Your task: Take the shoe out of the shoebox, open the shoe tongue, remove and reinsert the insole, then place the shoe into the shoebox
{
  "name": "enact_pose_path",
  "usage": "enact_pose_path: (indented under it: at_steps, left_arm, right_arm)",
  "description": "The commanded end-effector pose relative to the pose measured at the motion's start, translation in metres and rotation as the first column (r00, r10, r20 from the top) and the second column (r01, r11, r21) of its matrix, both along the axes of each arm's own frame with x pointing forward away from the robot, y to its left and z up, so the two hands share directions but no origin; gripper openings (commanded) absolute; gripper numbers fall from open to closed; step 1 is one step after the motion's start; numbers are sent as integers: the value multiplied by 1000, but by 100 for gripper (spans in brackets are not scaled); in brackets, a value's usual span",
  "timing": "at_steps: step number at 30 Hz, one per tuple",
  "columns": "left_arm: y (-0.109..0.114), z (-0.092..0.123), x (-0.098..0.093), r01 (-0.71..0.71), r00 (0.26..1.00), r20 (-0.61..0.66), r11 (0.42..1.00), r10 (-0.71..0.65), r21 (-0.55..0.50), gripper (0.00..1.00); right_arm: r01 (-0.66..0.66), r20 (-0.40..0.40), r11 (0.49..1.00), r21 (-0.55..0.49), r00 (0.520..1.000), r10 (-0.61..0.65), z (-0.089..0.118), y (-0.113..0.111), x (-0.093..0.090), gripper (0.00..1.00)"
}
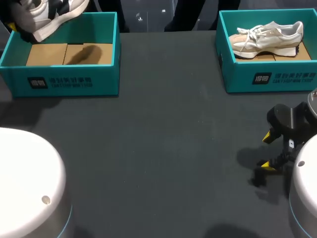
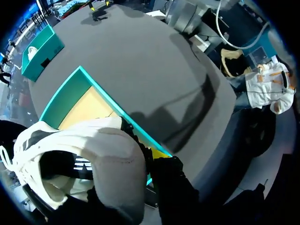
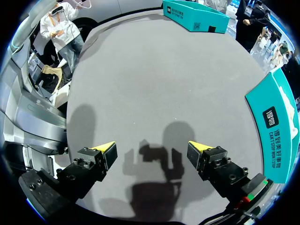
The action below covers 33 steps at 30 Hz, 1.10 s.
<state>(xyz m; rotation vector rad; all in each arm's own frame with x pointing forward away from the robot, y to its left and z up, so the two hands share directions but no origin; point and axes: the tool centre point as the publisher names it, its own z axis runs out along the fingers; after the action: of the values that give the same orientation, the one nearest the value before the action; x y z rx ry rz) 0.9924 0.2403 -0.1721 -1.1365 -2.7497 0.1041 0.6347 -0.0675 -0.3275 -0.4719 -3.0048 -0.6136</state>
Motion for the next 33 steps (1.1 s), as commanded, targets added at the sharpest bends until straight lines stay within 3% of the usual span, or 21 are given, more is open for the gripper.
enact_pose_path:
  at_steps: [1, 5, 7, 9, 21, 33]
  left_arm:
    - [7, 1, 3, 120, 992, -35, 992, -121, -31, 0]
    - [21, -5, 16, 336, 940, -61, 942, -335, 15, 0]
    - [28, -9, 24, 381, 924, -51, 921, -378, 81, 0]
    - [36, -12, 28, 534, 845, -60, 837, -531, 121, 0]
    - [36, -12, 28, 534, 845, -60, 837, -531, 121, 0]
    - [53, -39, 61, 648, 758, -60, 740, -649, 183, 0]
  right_arm:
    - [2, 3, 1000, -2, 1000, -1, 1, 0, -2, 100]
    - [2, 3, 1000, -2, 1000, -1, 1, 0, -2, 100]
    - [2, 3, 1000, -2, 1000, -1, 1, 0, -2, 100]
    - [2, 3, 1000, -2, 1000, -1, 1, 0, -2, 100]
    - [2, 3, 1000, -2, 1000, -1, 1, 0, -2, 100]
    - [2, 3, 1000, -2, 1000, -1, 1, 0, -2, 100]
